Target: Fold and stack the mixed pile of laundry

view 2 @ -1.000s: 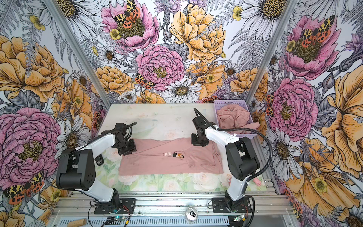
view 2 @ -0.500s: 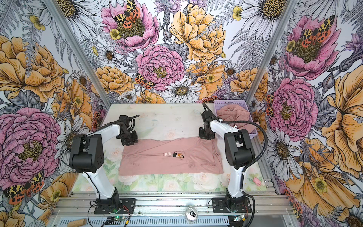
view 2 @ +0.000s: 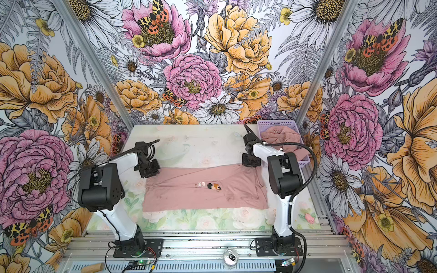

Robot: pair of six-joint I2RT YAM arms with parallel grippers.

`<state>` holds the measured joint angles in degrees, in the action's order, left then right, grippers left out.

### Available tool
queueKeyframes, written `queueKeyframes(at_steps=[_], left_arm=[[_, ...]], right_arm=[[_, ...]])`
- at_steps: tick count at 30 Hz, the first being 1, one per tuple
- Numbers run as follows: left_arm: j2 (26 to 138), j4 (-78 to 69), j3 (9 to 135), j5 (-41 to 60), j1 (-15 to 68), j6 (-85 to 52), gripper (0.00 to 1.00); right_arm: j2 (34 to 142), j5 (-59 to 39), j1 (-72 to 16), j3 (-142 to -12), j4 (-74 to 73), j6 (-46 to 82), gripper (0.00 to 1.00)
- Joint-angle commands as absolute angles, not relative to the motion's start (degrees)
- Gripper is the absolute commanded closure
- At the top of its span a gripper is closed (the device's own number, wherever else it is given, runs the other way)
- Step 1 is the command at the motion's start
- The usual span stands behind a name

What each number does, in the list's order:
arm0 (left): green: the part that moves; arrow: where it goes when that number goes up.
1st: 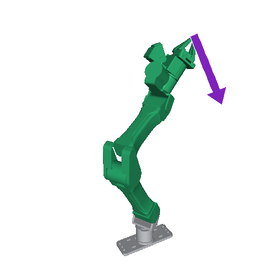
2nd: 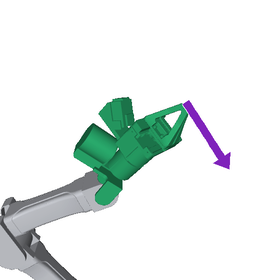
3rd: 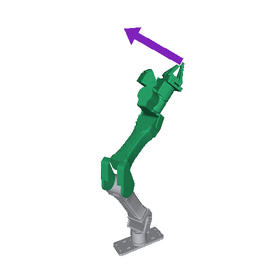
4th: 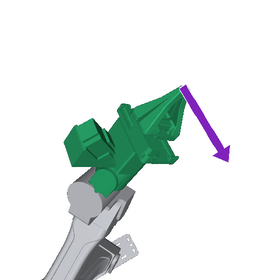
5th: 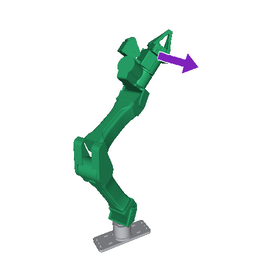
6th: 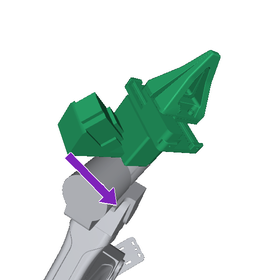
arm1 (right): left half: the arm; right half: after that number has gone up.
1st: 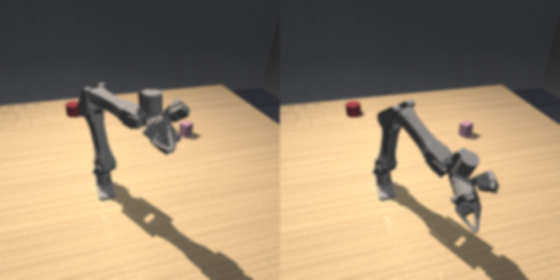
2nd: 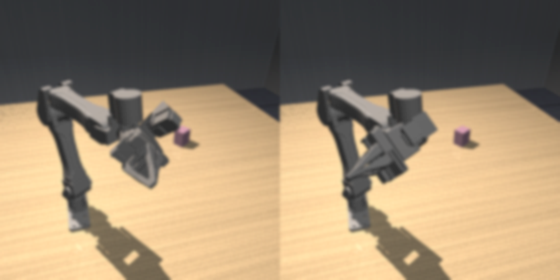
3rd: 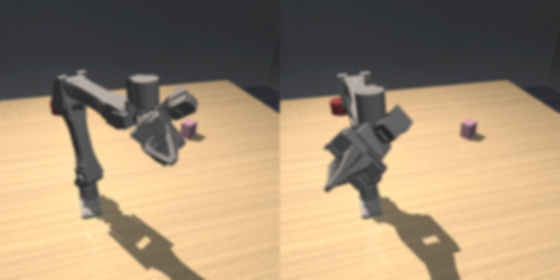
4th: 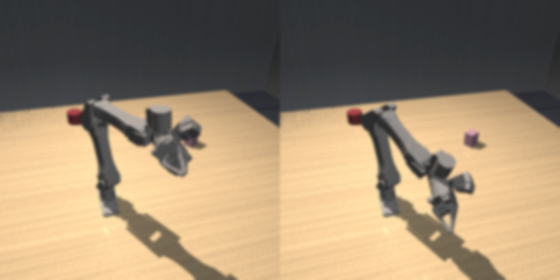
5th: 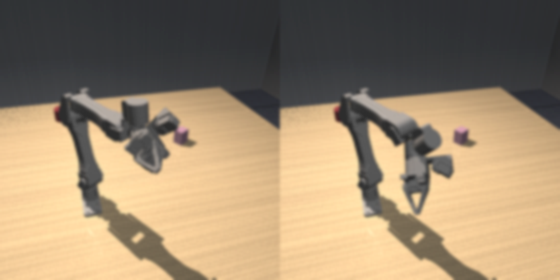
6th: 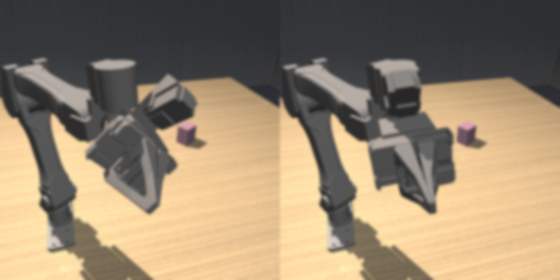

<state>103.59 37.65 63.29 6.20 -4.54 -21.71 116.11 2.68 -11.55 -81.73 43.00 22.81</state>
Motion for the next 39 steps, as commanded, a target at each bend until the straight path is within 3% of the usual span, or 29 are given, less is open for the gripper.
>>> queueKeyframes(at_steps=[1,14,19,28,34,39], left_arm=[[105.87,41.26,59.85,-1.08,-6.50,-22.24,0.80],[107.30,41.48,64.63,-2.90,-12.06,-21.09,0.84],[106.11,41.64,64.96,-1.66,-12.65,-21.31,0.84],[96.81,43.35,66.62,-0.69,-9.65,-22.40,0.60],[96.19,44.32,70.72,-0.27,-5.06,-22.63,0.55],[97.85,44.56,72.33,0.16,-2.11,-22.67,0.54]], right_arm=[[118.88,5.64,-10.96,-83.42,43.81,22.26,0.77],[124.37,1.03,-14.87,-92.73,43.77,22.13,0.77],[123.36,-0.15,-15.46,-96.70,44.44,21.05,0.71],[109.43,-3.64,-16.53,-86.27,49.05,26.00,0.56],[107.96,-6.23,-20.50,-80.54,48.79,30.25,0.54],[110.80,-2.52,-22.08,-76.80,48.02,32.17,0.54]])
